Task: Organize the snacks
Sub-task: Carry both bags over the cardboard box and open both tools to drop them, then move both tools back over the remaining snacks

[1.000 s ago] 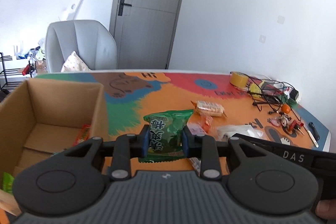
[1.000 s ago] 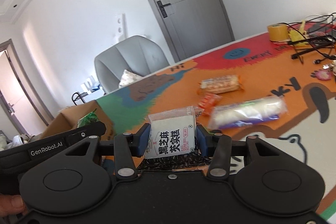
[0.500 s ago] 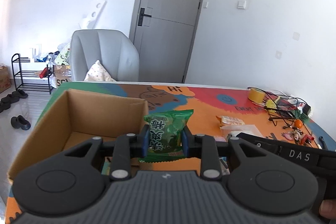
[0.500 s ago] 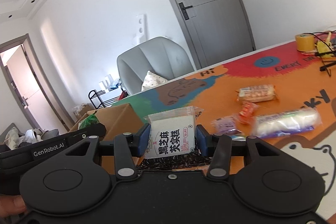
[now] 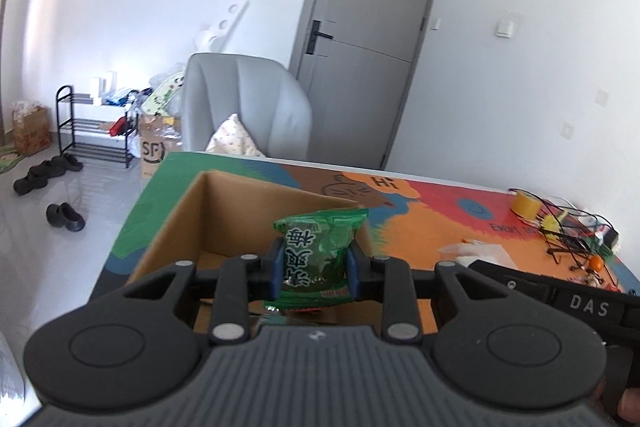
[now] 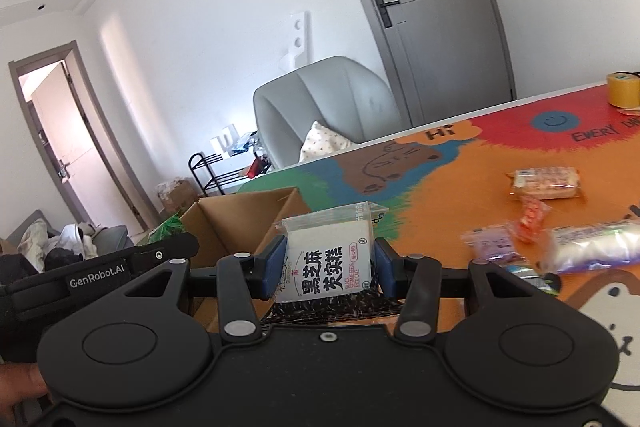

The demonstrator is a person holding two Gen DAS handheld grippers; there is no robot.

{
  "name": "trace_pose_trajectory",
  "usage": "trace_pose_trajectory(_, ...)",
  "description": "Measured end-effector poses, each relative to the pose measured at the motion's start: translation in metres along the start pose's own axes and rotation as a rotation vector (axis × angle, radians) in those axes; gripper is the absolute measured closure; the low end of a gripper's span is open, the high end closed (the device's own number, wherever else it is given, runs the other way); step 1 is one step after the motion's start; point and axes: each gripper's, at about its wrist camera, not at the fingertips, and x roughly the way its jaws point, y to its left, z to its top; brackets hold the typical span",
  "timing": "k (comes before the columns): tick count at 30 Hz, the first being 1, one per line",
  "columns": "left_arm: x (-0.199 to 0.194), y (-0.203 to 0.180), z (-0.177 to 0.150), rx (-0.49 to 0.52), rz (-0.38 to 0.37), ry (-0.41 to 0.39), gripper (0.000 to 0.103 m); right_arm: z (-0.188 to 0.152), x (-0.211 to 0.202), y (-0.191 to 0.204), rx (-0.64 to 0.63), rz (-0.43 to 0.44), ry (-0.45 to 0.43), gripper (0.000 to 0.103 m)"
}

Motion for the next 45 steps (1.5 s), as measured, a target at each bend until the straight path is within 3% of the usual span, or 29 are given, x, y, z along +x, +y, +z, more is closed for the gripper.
trace_pose_trajectory(6,0.007,0.025,0.003,-0.049,0.058,0.029,0.072,0.008,0.010,0.017,-0.022,0.016,-0.005,0.056)
trace_pose_trajectory(12,0.003,0.040,0.003,-0.069,0.077,0.023,0.053,0.014,0.023,0.037,-0.053,0.047,0.000,0.056)
trace_pose_trajectory(21,-0.007,0.050,0.007,-0.088,0.082,0.006,0.048,0.016,0.043,0.060,-0.056,0.115,0.014,0.056)
trace_pose_trajectory(23,-0.008,0.050,0.005,-0.093,0.077,0.010,0.045,0.016,0.045,0.063,-0.063,0.135,0.005,0.053)
trace_pose_trajectory(25,-0.008,0.049,0.005,-0.094,0.065,0.017,0.041,0.016,0.043,0.062,-0.059,0.127,-0.009,0.033)
trace_pose_trajectory(26,-0.007,0.049,0.005,-0.092,0.063,0.020,0.039,0.015,0.040,0.060,-0.050,0.128,-0.021,0.031)
trace_pose_trajectory(29,-0.008,0.044,0.004,-0.081,0.057,0.017,0.028,0.015,0.031,0.051,-0.027,0.112,-0.031,0.030)
trace_pose_trajectory(35,-0.006,0.032,0.002,-0.076,0.065,0.012,0.019,0.009,0.016,0.026,0.012,0.058,-0.017,0.021)
trace_pose_trajectory(45,-0.006,-0.004,-0.004,-0.012,0.053,0.008,0.011,-0.004,-0.012,-0.014,0.073,-0.015,-0.023,0.011)
